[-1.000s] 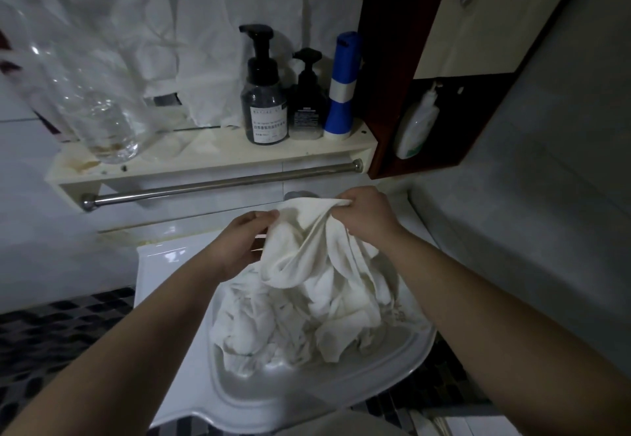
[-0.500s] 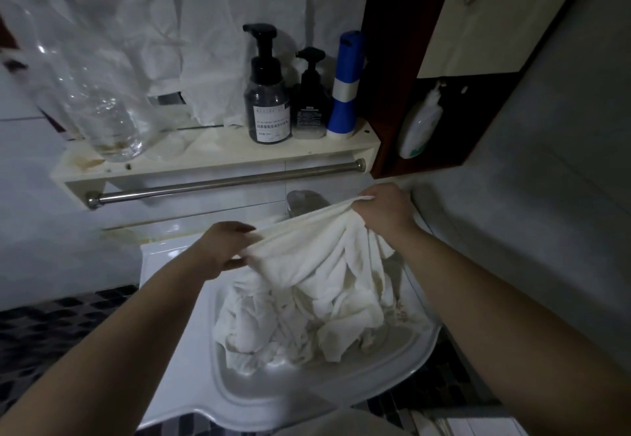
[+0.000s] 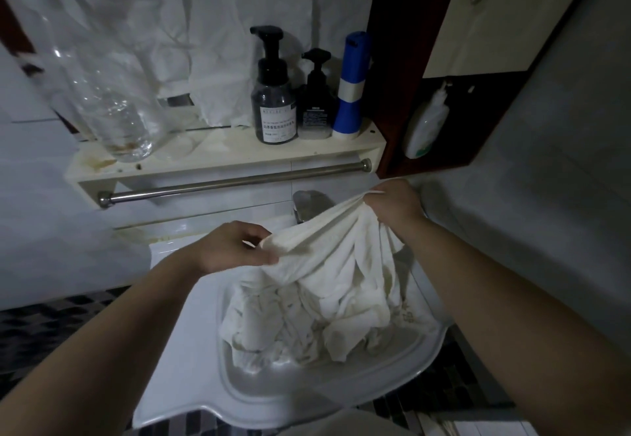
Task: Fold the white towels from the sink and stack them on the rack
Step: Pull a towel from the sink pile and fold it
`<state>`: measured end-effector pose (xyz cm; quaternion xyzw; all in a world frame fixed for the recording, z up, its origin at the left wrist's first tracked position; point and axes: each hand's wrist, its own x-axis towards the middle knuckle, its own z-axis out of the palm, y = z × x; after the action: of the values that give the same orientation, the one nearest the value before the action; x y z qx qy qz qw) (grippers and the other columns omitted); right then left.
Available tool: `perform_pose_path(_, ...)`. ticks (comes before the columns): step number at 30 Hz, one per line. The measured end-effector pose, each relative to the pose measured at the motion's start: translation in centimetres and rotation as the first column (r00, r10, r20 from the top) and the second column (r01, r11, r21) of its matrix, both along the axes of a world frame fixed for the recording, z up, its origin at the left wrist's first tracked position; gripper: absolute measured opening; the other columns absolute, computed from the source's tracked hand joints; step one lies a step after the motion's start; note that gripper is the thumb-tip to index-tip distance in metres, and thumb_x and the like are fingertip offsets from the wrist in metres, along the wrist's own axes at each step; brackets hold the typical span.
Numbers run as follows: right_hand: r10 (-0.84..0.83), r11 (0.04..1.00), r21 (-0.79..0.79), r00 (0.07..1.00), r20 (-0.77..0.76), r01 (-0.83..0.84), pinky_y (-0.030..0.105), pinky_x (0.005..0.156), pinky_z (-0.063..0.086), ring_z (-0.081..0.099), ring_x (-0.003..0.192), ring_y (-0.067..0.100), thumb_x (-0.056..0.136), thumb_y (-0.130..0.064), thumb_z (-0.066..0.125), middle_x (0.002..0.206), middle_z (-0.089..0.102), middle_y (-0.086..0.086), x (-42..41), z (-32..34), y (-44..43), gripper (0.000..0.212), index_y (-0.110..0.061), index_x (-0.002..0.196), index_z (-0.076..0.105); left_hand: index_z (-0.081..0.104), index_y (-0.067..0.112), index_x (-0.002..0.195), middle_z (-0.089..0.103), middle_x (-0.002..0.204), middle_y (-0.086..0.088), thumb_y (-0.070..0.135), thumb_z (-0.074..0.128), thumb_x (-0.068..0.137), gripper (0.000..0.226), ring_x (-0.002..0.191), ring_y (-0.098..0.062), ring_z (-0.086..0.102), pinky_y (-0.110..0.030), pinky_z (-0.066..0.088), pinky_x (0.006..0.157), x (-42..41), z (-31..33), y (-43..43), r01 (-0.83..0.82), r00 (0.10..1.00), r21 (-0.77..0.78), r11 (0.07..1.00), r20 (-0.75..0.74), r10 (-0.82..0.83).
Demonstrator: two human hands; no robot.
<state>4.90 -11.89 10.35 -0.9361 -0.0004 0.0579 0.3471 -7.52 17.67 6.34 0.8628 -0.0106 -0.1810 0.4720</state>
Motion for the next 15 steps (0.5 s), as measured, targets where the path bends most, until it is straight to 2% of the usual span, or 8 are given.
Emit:
perform_pose_path(2, -0.002, 1.000, 0.003, 1.000, -0.009, 0.002, 0.034, 0.067, 0.050, 0.068, 0.079, 0.035, 0.083, -0.012, 0.056, 0.074, 0.066, 0.019, 0.3, 0.0, 0.0, 0.027, -0.010, 0.056, 0.053, 0.076, 0.033, 0.092, 0.074, 0.089, 0.015, 0.038, 0.087, 0.072, 0.024, 0.083, -0.005, 0.071, -0.016, 0.054, 0.079, 0.1, -0.6, -0.1, -0.005, 0.987, 0.153, 0.988, 0.160, -0.020)
perform_pose_path(4, -0.007, 1.000, -0.019, 1.000, -0.017, 0.006, 0.029, 0.066, 0.045, 0.068, 0.082, 0.032, 0.084, -0.013, 0.056, 0.076, 0.066, 0.013, 0.7, -0.3, -0.2, 0.023, -0.010, 0.061, 0.057, 0.074, 0.016, 0.080, 0.074, 0.081, 0.003, 0.029, 0.079, 0.085, 0.014, 0.076, -0.015, 0.074, -0.022, 0.059, 0.076, 0.3, -1.3, -0.4, -0.160, 0.962, 0.018, 0.987, 0.227, 0.152)
perform_pose_path(6, -0.013, 1.000, -0.011, 1.000, -0.026, 0.013, 0.026, 0.068, 0.042, 0.067, 0.090, 0.029, 0.085, -0.013, 0.055, 0.091, 0.070, 0.010, 1.1, -0.9, -0.5, 0.013, -0.008, 0.079, 0.066, 0.069, 0.005, 0.077, 0.073, 0.078, -0.006, 0.039, 0.067, 0.093, 0.037, 0.069, -0.021, 0.075, -0.022, 0.059, 0.069, 0.7, -1.5, -0.9, -0.328, 0.927, -0.135, 0.935, 0.143, 0.346)
perform_pose_path(8, -0.058, 0.998, 0.034, 0.998, -0.008, 0.059, 0.027, 0.077, 0.046, 0.065, 0.101, 0.028, 0.087, -0.014, 0.056, 0.110, 0.069, 0.009, 1.3, -1.4, -1.0, 0.022, -0.005, 0.103, 0.069, 0.071, 0.006, 0.080, 0.072, 0.076, -0.006, 0.049, 0.059, 0.095, 0.047, 0.065, -0.020, 0.073, -0.026, 0.059, 0.062, 1.1, -1.2, -1.6, -0.382, 0.909, -0.133, 0.914, 0.124, 0.398)
perform_pose_path(10, -0.102, 0.992, 0.070, 0.994, 0.027, 0.100, 0.038, 0.090, 0.052, 0.063, 0.104, 0.033, 0.087, -0.015, 0.058, 0.114, 0.068, 0.016, 1.2, -1.7, -1.5, 0.030, 0.003, 0.109, 0.067, 0.070, 0.001, 0.085, 0.068, 0.072, -0.009, 0.048, 0.054, 0.099, 0.052, 0.062, -0.018, 0.067, -0.028, 0.056, 0.054, 1.7, -0.6, -2.7, -0.407, 0.890, -0.162, 0.899, 0.152, 0.431)
perform_pose_path(11, -0.119, 0.988, 0.107, 0.992, 0.041, 0.115, 0.042, 0.091, 0.053, 0.065, 0.101, 0.033, 0.087, -0.015, 0.057, 0.109, 0.070, 0.016, 1.1, -1.8, -1.8, 0.028, 0.002, 0.106, 0.070, 0.068, -0.003, 0.086, 0.066, 0.071, -0.010, 0.046, 0.054, 0.099, 0.053, 0.061, -0.018, 0.063, -0.028, 0.053, 0.053, 2.2, -0.1, -3.4, -0.432, 0.871, -0.205, 0.878, 0.156, 0.465)
perform_pose_path(13, -0.167, 0.953, 0.264, 0.985, 0.041, 0.150, 0.038, 0.082, 0.058, 0.069, 0.085, 0.025, 0.086, -0.016, 0.059, 0.088, 0.074, 0.007, 0.5, -1.4, -1.9, 0.017, -0.011, 0.088, 0.076, 0.065, -0.007, 0.077, 0.060, 0.065, -0.011, 0.043, 0.059, 0.098, 0.054, 0.058, -0.016, 0.059, -0.034, 0.052, 0.057, 3.1, 0.8, -4.8, -0.477, 0.831, -0.285, 0.831, 0.162, 0.533)
perform_pose_path(15, -0.172, 0.923, 0.361, 0.982, 0.075, 0.134, 0.029, 0.067, 0.055, 0.069, 0.069, 0.015, 0.085, -0.019, 0.062, 0.074, 0.074, -0.001, 0.0, -0.9, -2.0, 0.015, -0.018, 0.080, 0.076, 0.057, 0.008, 0.053, 0.053, 0.053, -0.005, 0.037, 0.069, 0.092, 0.050, 0.050, -0.014, 0.054, -0.034, 0.050, 0.059, 4.3, 1.7, -6.5, -0.516, 0.790, -0.365, 0.775, 0.147, 0.595)
